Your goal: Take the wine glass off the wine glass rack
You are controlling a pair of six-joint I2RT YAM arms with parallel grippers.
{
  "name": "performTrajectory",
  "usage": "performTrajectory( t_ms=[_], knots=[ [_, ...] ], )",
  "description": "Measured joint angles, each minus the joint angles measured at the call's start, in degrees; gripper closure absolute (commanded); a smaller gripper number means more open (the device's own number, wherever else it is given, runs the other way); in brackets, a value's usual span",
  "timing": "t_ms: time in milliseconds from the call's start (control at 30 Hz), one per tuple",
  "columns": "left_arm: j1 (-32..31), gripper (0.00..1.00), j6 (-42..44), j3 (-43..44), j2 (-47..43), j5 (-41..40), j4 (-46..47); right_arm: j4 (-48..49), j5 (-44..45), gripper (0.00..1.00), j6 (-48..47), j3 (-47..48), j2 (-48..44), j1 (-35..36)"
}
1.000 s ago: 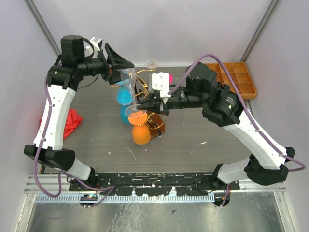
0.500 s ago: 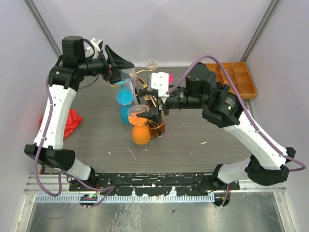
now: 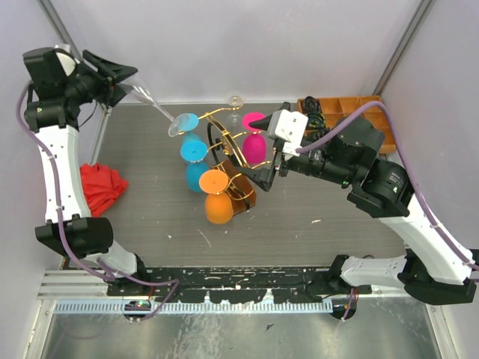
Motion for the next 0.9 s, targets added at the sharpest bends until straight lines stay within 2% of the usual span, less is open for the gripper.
performTrajectory(
  t_ms=[133, 267, 600, 733, 900],
  knots=[
    [1.7, 0.65, 3.9, -2.0, -0.1, -8.3, 4.9, 0.7, 2.8, 0.00, 0.0, -1.2, 0.0, 0.0],
    [1.1, 0.66, 9.8, -4.2, 0.4, -17.3, 7.8, 0.6, 5.3, 0.00, -0.3, -2.8, 0.6, 0.0],
    [0.3, 0.63, 27.7, -4.8, 5.4, -39.7, 14.1, 0.4, 8.7, 0.00, -2.3, -3.6, 3.1, 0.0],
    [-2.4, 0.62, 34.6, -9.2, 5.1, -47.4, 20.2, 0.5, 8.8, 0.00, -3.0, -3.6, 3.1, -0.1],
    [-9.9, 0.59, 43.3, -20.8, 4.9, -58.1, 30.6, 1.2, 8.5, 0.00, -3.3, -4.5, 3.1, -0.7]
  ],
)
